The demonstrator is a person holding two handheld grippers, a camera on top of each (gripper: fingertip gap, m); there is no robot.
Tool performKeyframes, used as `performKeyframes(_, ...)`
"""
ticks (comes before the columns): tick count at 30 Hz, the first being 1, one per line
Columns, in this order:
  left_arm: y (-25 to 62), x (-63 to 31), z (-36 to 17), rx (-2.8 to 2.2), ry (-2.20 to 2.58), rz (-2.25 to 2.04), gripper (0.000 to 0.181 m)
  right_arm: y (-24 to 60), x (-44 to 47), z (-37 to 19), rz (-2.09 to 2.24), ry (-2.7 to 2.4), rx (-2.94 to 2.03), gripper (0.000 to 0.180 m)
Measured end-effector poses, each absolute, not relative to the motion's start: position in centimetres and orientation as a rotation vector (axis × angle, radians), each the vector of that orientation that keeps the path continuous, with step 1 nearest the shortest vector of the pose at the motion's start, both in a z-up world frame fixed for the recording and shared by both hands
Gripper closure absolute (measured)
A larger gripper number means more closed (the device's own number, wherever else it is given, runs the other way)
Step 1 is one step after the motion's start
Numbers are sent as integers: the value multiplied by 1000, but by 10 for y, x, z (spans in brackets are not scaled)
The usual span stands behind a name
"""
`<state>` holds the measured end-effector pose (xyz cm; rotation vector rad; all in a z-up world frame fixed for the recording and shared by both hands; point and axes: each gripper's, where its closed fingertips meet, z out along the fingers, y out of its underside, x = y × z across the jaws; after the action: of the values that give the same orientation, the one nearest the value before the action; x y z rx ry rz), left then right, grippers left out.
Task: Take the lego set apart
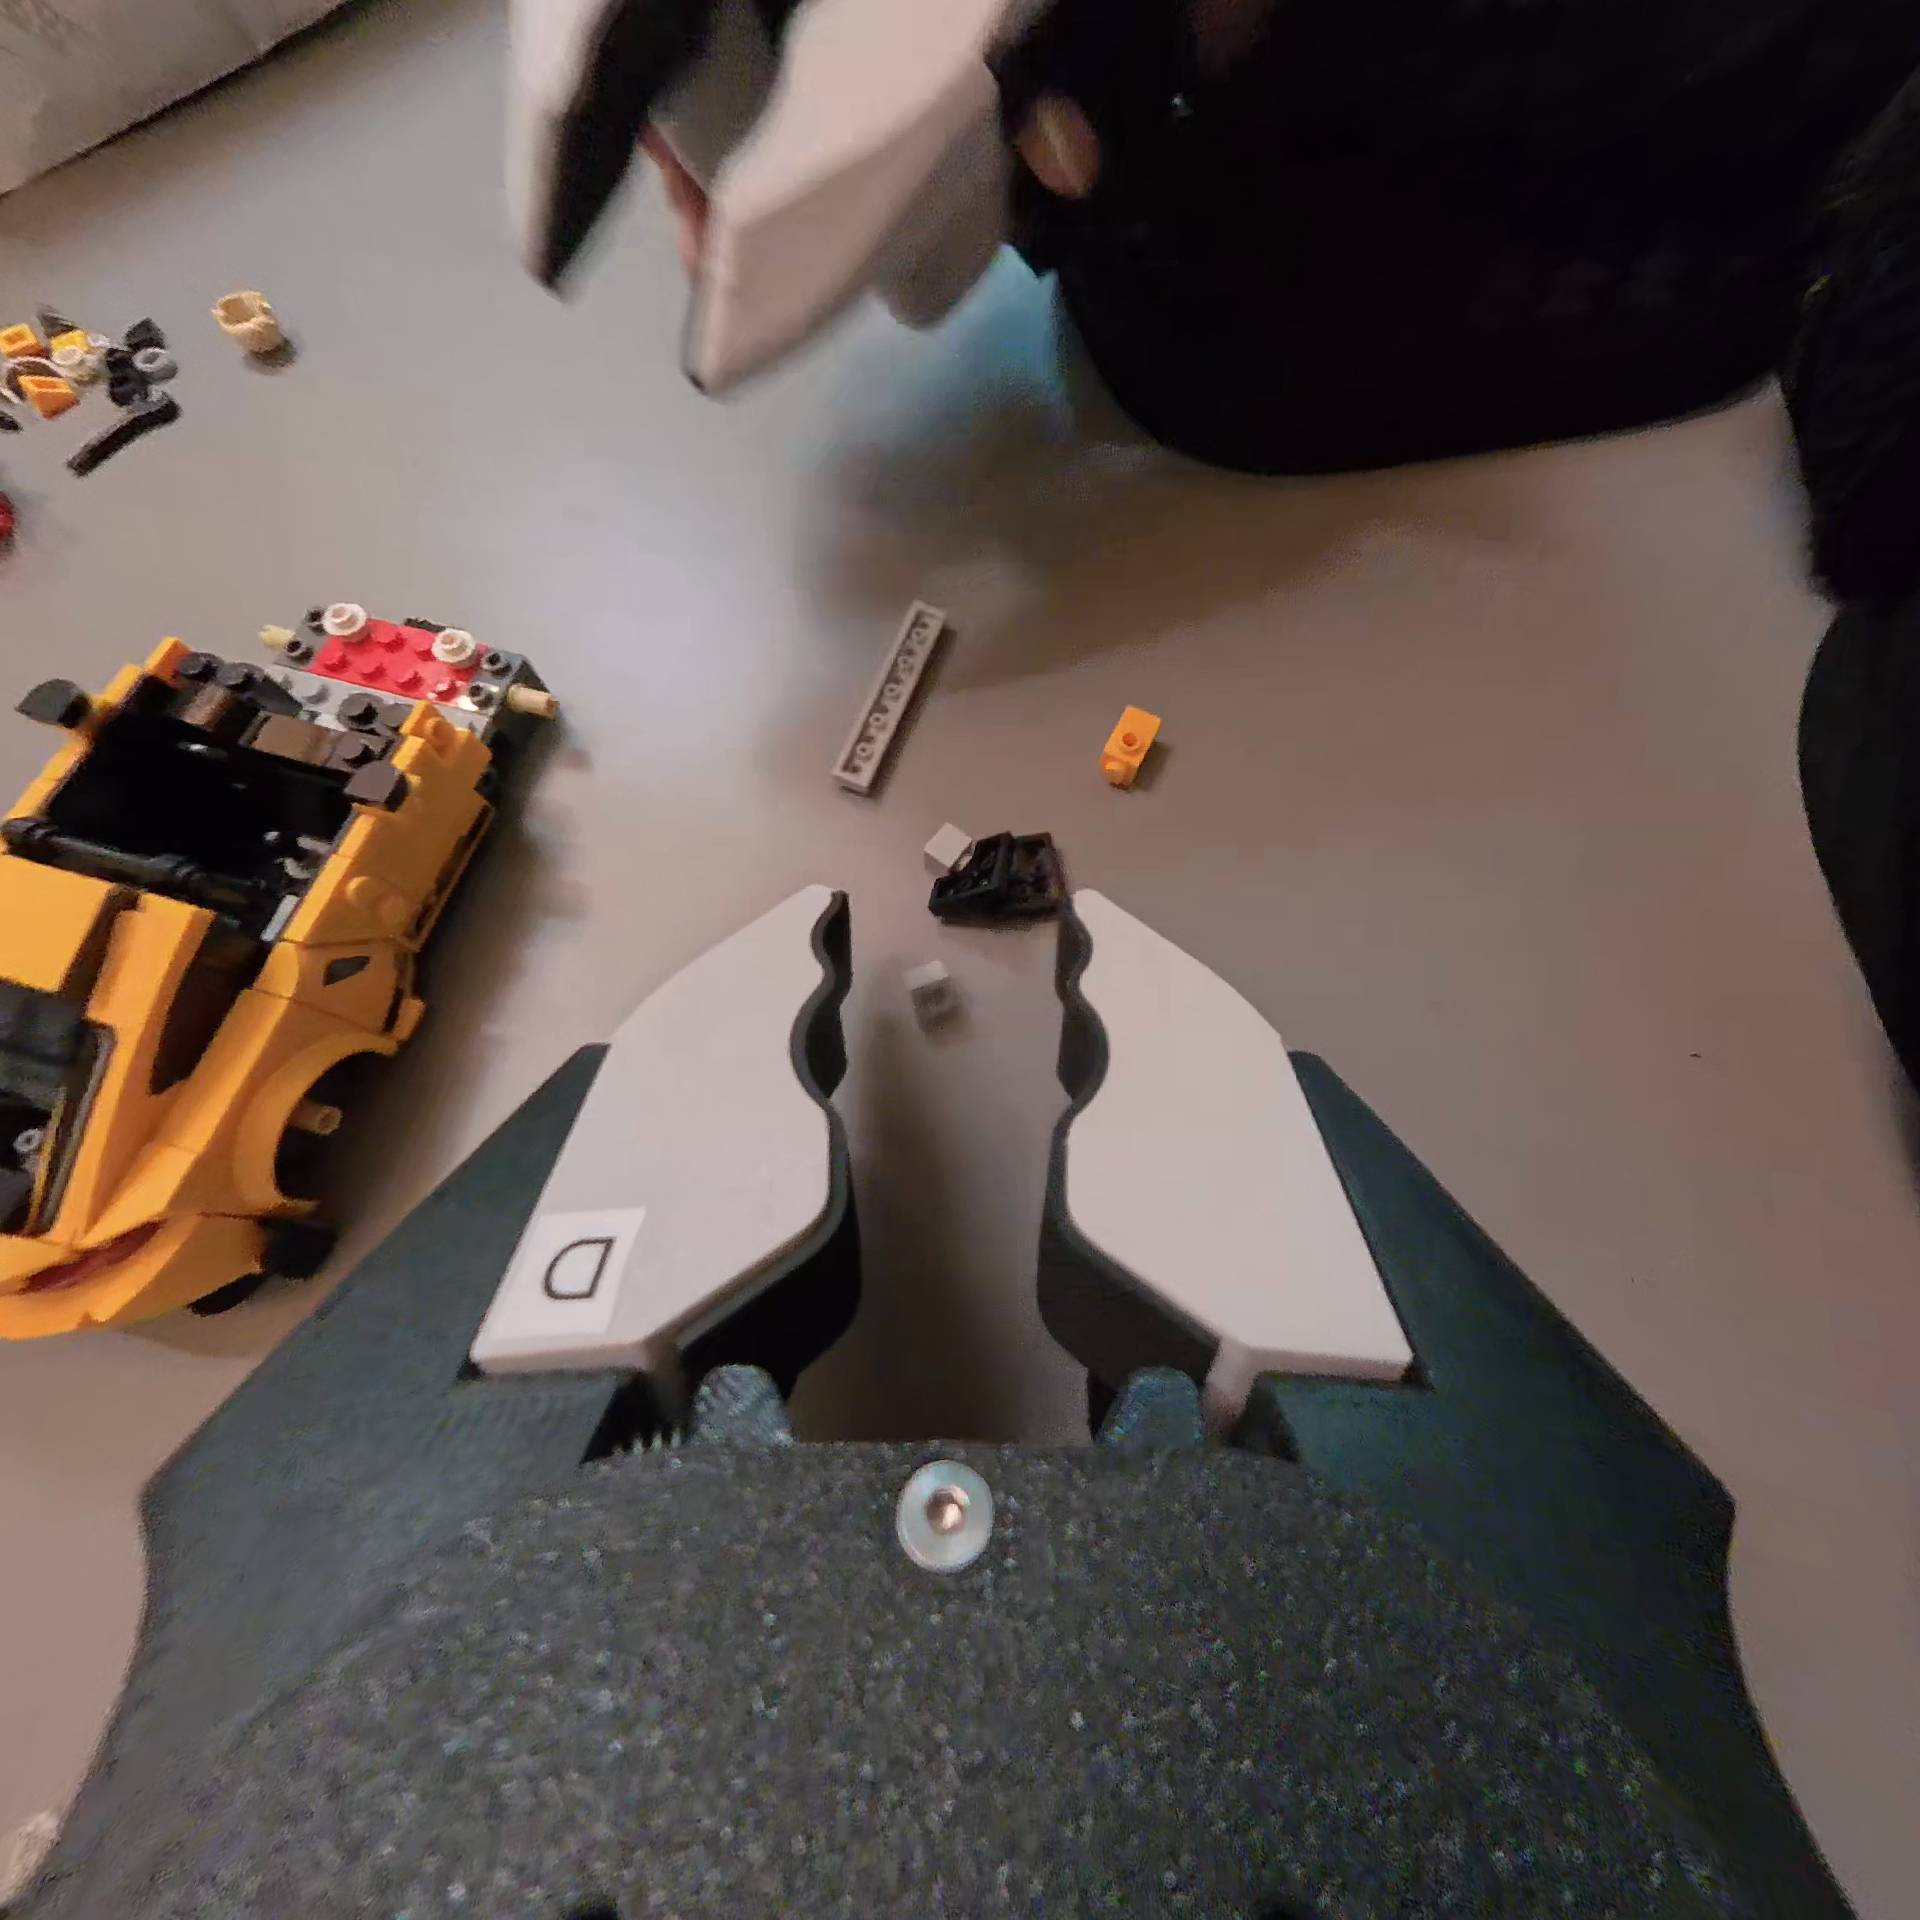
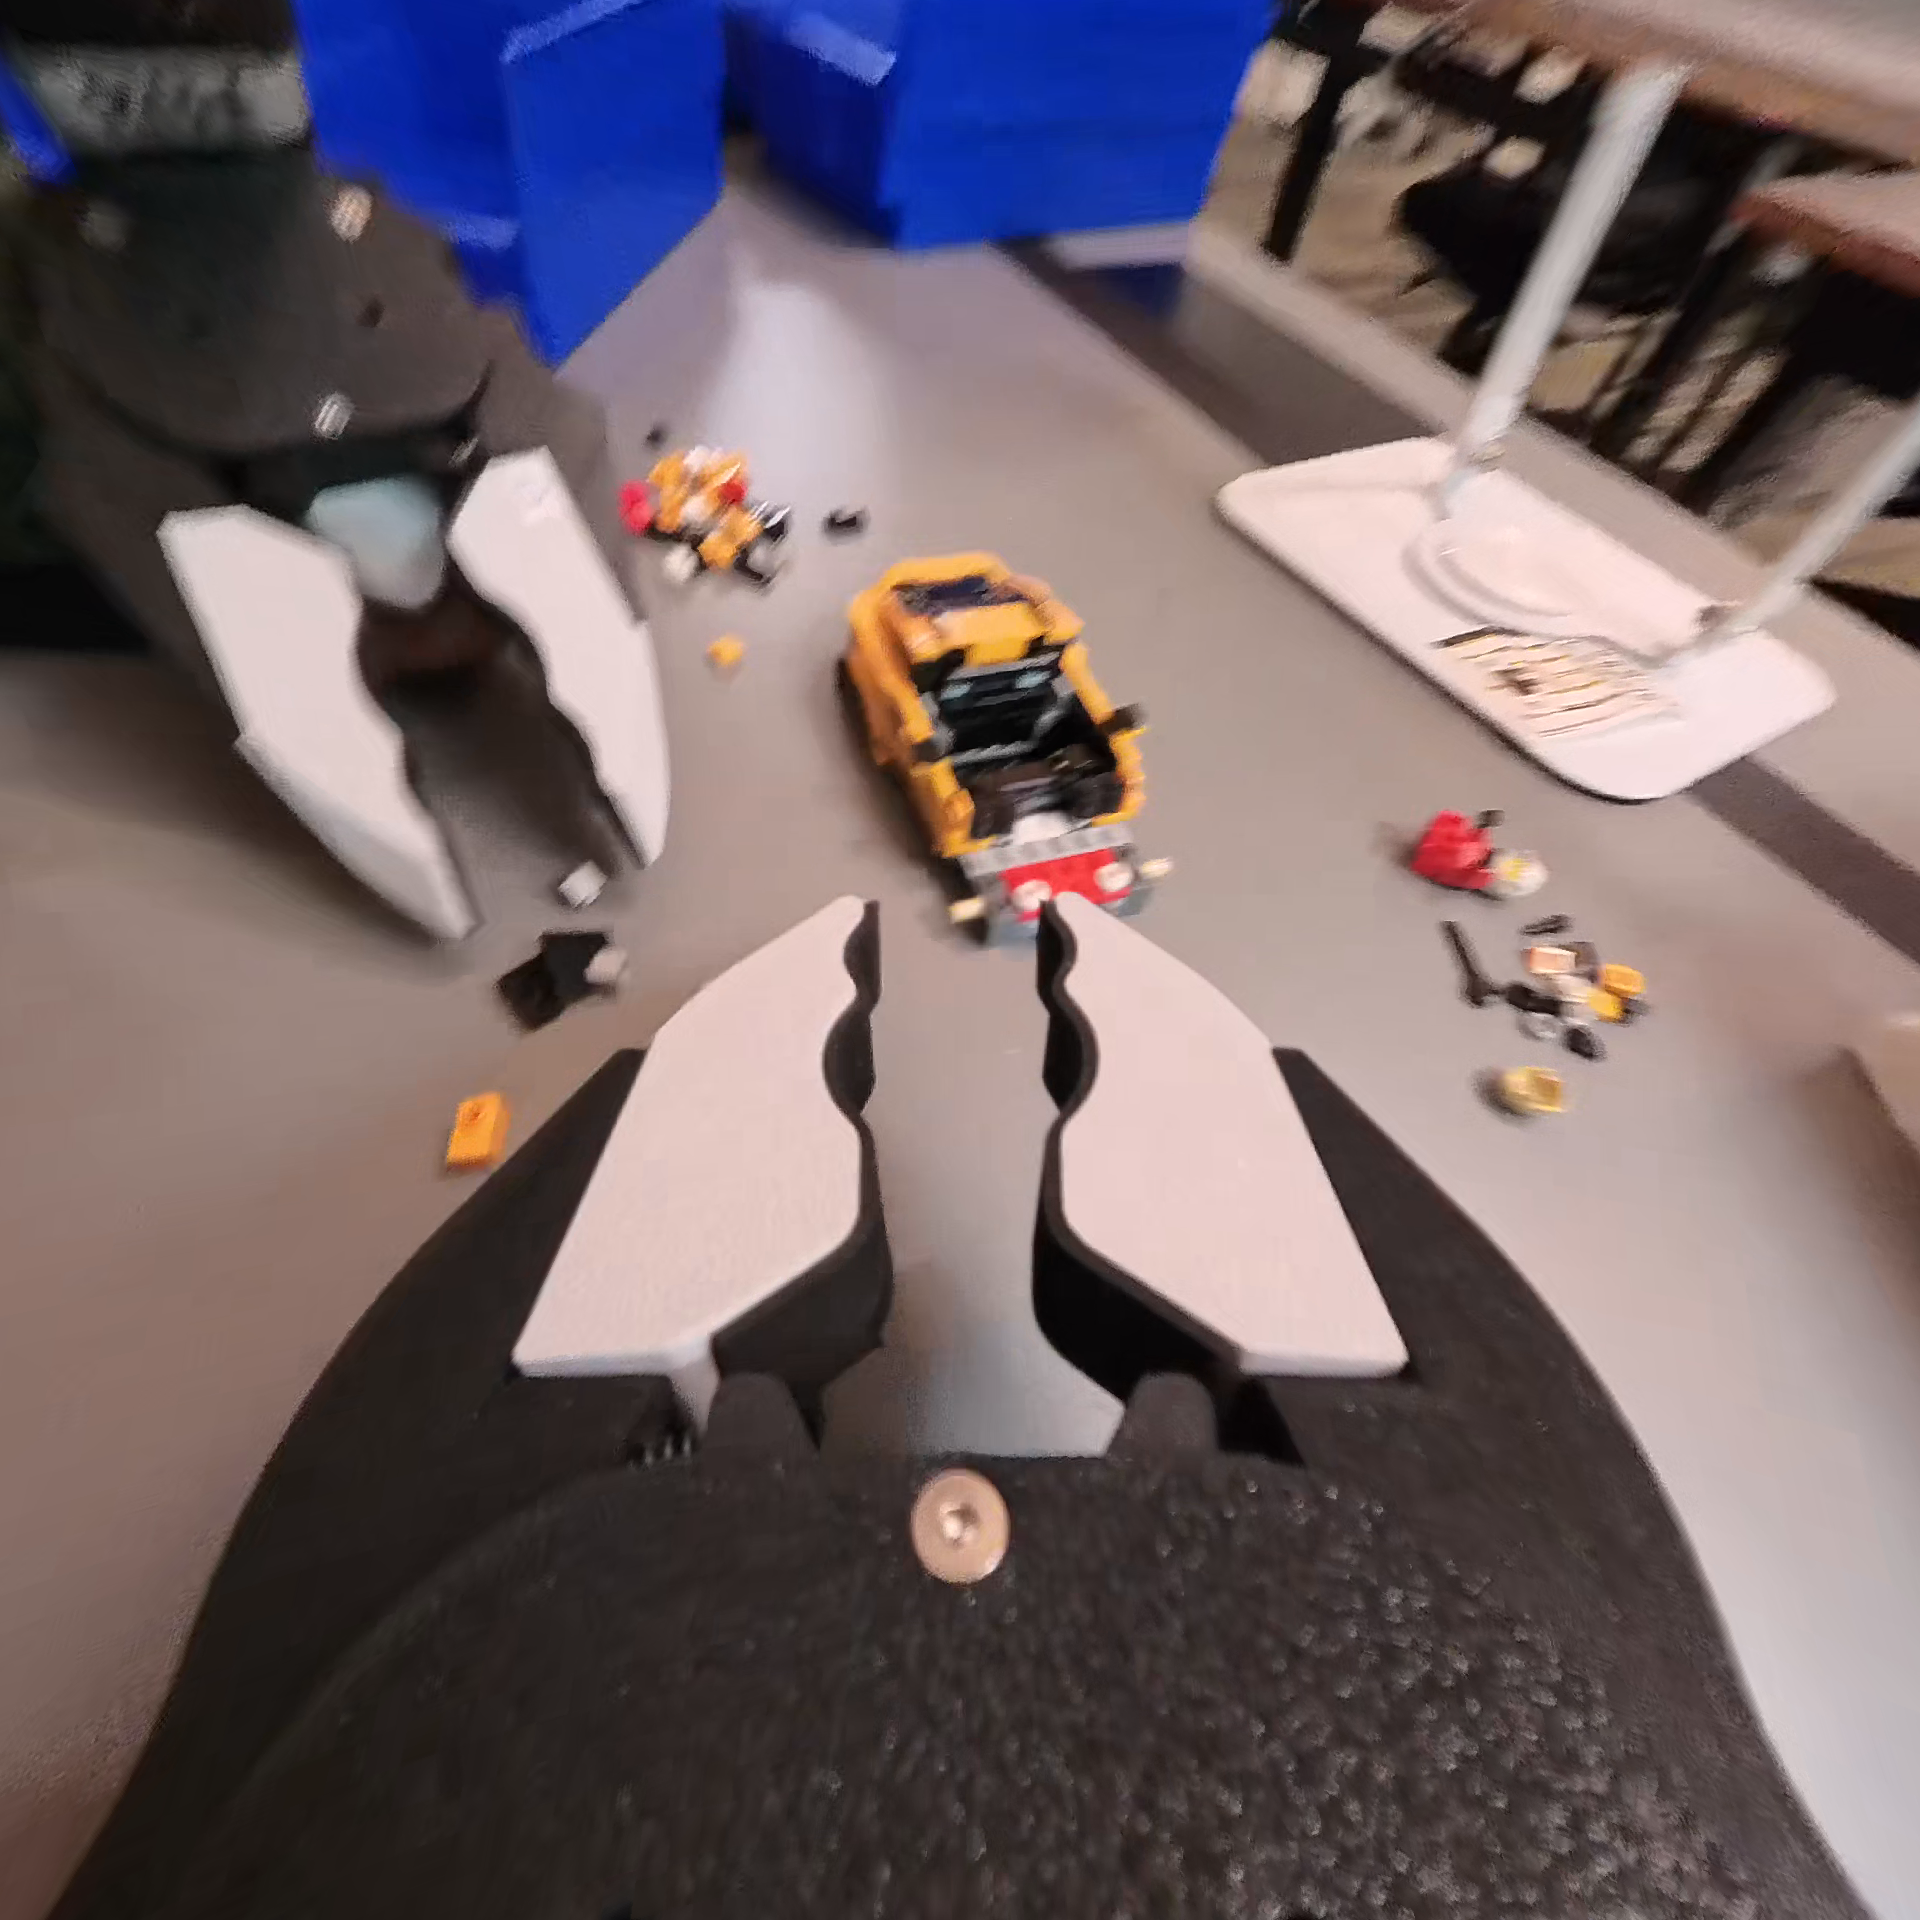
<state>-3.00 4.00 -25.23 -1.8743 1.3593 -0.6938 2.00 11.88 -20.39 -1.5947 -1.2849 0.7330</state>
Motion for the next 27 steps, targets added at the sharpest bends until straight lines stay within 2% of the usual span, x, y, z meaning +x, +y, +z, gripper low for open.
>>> performKeyframes(4, 37, -25, -257, -1880, 1392, -684, 134, 154, 42, -165, 734, -942, -1543, 146)
performKeyframes(11, 37, -20, -266, -1911, 1428, -603, 143, 183, 100, -105, 597, -521, -1364, 141)
performKeyframes(16, 36, -18, -267, -1925, 1425, -605, 152, 180, 97, -105, 561, -529, -1358, 144)
performKeyframes(18, 37, -18, -267, -1924, 1423, -598, 160, 182, 96, -109, 556, -538, -1372, 144)
performKeyframes(19, 37, -19, -267, -1924, 1426, -594, 170, 183, 96, -109, 552, -538, -1377, 145)
performKeyframes(21, 40, -22, -267, -1922, 1419, -575, 175, 184, 96, -111, 552, -538, -1389, 145)
performKeyframes(27, 45, -25, -263, -1891, 1403, -562, 177, 185, 94, -120, 523, -578, -1415, 149)
